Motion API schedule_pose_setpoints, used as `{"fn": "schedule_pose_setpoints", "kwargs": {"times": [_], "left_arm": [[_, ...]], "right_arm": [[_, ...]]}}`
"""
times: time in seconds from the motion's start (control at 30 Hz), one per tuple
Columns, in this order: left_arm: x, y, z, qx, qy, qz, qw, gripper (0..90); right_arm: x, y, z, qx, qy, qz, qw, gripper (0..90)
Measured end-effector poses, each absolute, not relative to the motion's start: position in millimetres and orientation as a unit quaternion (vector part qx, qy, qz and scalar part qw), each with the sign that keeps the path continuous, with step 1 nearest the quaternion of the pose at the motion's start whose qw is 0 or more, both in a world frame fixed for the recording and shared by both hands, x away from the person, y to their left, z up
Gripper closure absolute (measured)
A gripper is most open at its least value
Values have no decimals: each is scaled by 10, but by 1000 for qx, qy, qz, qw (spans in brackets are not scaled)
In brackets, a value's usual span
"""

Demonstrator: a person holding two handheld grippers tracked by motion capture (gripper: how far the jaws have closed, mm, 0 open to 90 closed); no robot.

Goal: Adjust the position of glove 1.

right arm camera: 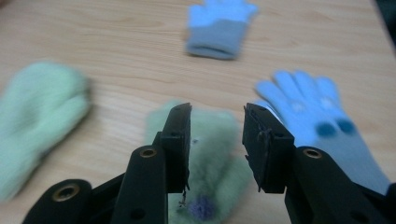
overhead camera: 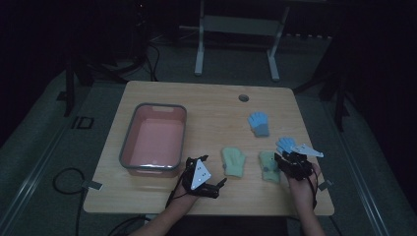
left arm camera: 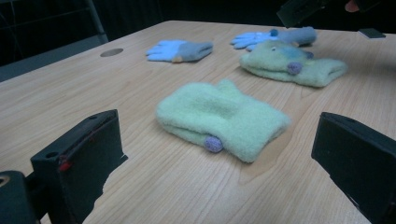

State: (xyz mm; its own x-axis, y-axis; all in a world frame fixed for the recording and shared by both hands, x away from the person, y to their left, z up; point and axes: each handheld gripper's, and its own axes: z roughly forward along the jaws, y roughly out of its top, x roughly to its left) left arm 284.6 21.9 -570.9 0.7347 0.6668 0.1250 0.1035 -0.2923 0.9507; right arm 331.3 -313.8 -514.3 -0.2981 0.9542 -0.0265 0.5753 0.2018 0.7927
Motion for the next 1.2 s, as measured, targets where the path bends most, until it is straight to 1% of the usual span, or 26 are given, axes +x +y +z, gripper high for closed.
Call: {"fn": "schedule_pose_setpoints", "kwargs": {"times": [0.07, 0.13, 0.17, 0.3, 0.4, 0.53, 0.67, 0.87, 0.97, 1.13, 1.17, 1.2], "left_arm": [[2847, 218, -5709, 760, 253, 261, 538, 22], [2848, 220, -5709, 760, 253, 260, 539, 22], [2849, 221, -5708, 760, 253, 260, 539, 22], [2850, 217, -5708, 761, 253, 260, 537, 21], [2848, 218, -5708, 761, 253, 261, 538, 22], [2847, 217, -5708, 761, 252, 263, 537, 22], [2845, 215, -5709, 761, 253, 263, 537, 22], [2843, 215, -5709, 760, 252, 263, 538, 22], [2843, 214, -5709, 762, 251, 263, 537, 22], [2842, 213, -5709, 762, 250, 263, 537, 22], [2842, 213, -5709, 762, 250, 263, 537, 22], [2844, 213, -5709, 762, 250, 262, 537, 22]], "right_arm": [[3331, -3184, -5131, 512, 740, 348, 262, 635], [3354, -3239, -5115, 494, 753, 364, 240, 636], [3363, -3260, -5105, 485, 758, 362, 241, 650], [3383, -3312, -5065, 462, 775, 365, 230, 652], [3382, -3306, -5043, 440, 789, 360, 234, 652], [3381, -3316, -5059, 438, 793, 358, 224, 661], [3367, -3310, -5174, 455, 786, 366, 204, 651], [3314, -3210, -5384, 458, 793, 343, 206, 613], [3299, -3185, -5505, 465, 796, 330, 205, 609], [3290, -3174, -5523, 472, 790, 331, 211, 646], [3289, -3167, -5530, 472, 789, 331, 213, 667], [3288, -3145, -5533, 469, 790, 327, 220, 733]]}}
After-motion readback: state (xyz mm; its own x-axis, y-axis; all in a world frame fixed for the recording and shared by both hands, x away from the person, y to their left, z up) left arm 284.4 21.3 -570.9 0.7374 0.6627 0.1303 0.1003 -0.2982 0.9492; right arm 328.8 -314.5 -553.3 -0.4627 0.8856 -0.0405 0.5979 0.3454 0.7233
